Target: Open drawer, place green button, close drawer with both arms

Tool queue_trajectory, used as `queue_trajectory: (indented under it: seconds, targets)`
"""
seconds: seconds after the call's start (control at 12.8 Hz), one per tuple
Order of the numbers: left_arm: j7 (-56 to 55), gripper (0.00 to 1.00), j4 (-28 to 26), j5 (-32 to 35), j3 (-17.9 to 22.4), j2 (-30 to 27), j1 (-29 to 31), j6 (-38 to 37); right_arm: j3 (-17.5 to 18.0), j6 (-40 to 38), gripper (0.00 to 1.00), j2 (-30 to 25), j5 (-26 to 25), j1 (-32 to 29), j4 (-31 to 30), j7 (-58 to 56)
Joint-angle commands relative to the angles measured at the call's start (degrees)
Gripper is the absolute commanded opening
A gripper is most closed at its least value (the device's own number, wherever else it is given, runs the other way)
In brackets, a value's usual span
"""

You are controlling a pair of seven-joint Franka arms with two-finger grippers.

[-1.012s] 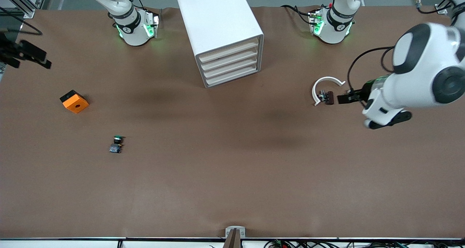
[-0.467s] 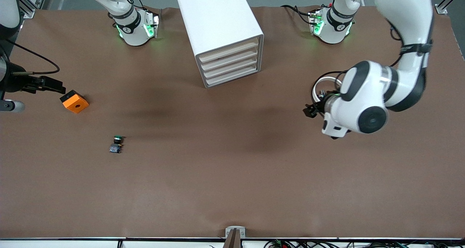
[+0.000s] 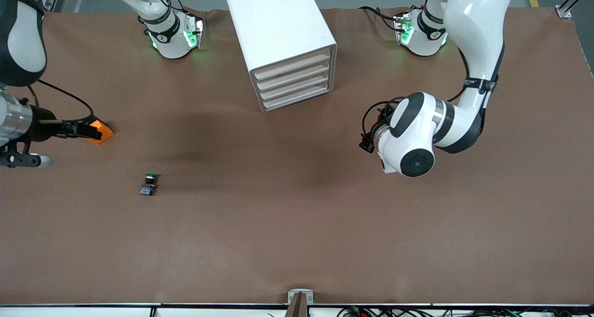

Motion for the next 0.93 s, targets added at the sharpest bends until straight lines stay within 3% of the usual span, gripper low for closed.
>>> queue_trajectory:
  seconds: [0.0,0.23,0.39,0.86]
  targets:
    - [-4.5,1.00,1.4,-7.6,0.1,3.3,-0.1,-0.8,0.1,12.0,1.00,-0.9,0.9,2.9,-8.5,3.1]
    - [-11.6,1.00,1.4,-13.8,0.1,7.4,-0.1,-0.9,0.0,26.0,1.00,-0.5,-0.6,2.9,-17.3,3.5]
    - [-12.8,1.00,1.4,-18.1,0.2,10.0,-0.1,-0.8,0.0,35.5,1.00,3.0,-2.7,2.4,-20.8,3.4]
    - [-20.1,1.00,1.3,-26.0,0.2,15.7,-4.6,-0.4,-0.2,51.3,1.00,15.4,-2.9,0.9,-20.9,2.8]
